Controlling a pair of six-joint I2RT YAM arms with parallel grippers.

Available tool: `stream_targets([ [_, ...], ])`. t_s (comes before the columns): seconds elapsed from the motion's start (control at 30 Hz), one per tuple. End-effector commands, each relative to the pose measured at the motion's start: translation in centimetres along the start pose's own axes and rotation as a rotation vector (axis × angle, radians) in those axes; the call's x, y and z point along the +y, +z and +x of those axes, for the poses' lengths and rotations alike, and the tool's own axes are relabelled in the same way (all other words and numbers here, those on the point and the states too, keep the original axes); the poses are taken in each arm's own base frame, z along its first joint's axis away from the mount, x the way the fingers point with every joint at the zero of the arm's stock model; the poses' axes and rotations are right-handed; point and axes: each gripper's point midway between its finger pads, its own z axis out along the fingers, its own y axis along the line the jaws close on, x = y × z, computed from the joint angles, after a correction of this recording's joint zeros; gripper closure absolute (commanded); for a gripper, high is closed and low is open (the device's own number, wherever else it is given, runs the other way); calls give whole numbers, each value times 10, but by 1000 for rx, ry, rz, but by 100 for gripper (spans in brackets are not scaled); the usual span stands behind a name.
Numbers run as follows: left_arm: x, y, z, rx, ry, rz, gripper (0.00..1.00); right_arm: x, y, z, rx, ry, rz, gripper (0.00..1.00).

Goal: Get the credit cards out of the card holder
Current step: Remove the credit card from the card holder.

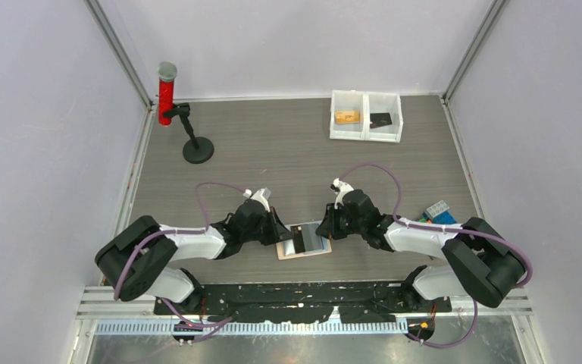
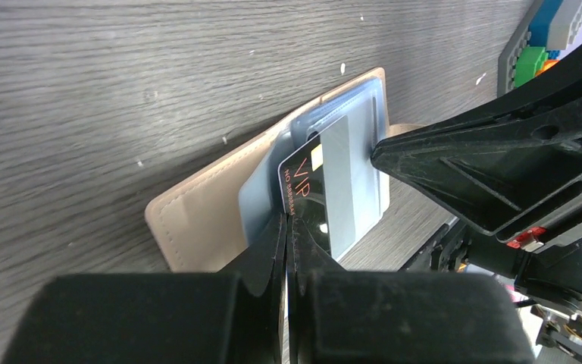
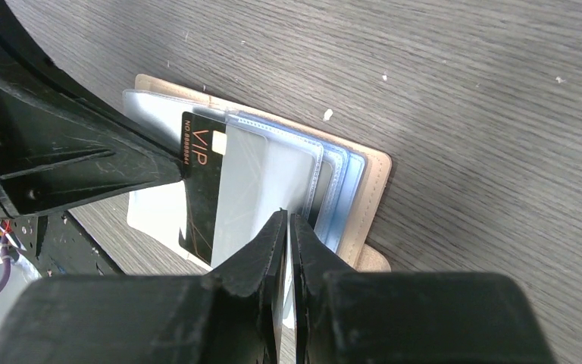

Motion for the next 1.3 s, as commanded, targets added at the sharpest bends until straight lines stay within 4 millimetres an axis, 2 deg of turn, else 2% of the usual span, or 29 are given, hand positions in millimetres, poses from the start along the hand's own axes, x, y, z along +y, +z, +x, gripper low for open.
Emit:
stream_targets([
  [0.0,6,-9,-8,-30,58,-59,100,-29,-7,25,80,-4,120,86],
  [0.2,-4,-10,-9,-24,72,-25,100,-15,-11,17,76,-23,73,86],
  [0.43,-13,-9,-11,-24,72,10,100,19,-24,-2,26,-55,-63,85],
  [0.7,-19,-10,-11,-19,68,31,100,45,-16,-5,42,-85,-143,83],
  [0.9,-17,-8,-10,-12,61,24,100,52,-5,-8,65,-99,-155,83],
  [1.13,-14,-8,-8,-6,55,15,99,46,11,-2,113,-76,-136,85],
  [1.27,-12,-8,-7,-7,55,14,96,35,19,8,156,-55,-91,85],
])
